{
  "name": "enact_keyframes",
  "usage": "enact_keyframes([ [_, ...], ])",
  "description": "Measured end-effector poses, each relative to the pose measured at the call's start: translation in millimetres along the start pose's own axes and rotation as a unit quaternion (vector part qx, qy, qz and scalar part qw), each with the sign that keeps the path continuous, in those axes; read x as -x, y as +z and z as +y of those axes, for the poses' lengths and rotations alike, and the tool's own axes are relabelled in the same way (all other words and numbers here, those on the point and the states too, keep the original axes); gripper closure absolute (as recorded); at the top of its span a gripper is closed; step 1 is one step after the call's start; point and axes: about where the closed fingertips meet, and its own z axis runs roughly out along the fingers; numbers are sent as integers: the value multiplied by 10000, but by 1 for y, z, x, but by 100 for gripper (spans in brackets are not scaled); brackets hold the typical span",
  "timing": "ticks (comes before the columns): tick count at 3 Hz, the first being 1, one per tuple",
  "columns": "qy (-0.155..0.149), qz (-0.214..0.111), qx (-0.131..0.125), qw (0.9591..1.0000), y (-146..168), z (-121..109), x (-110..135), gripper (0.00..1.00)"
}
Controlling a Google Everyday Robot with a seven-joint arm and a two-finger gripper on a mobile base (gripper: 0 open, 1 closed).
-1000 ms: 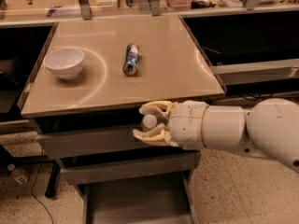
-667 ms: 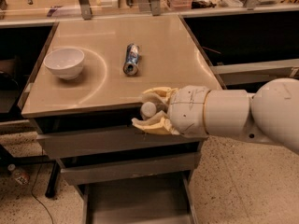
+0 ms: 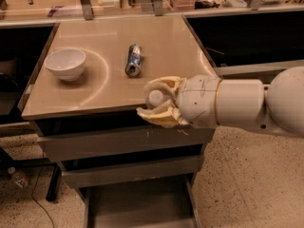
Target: Pick water bottle from bottom drawer and place on counter
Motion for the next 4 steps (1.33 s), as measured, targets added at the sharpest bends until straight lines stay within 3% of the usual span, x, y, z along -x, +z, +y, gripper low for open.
enact_keyframes([
  [1, 70, -189, 43, 9998, -7, -21, 14, 100],
  [2, 48, -207, 14, 9998, -20, -62, 31, 100],
  [4, 80, -274, -46, 9996, -26, -73, 32, 100],
])
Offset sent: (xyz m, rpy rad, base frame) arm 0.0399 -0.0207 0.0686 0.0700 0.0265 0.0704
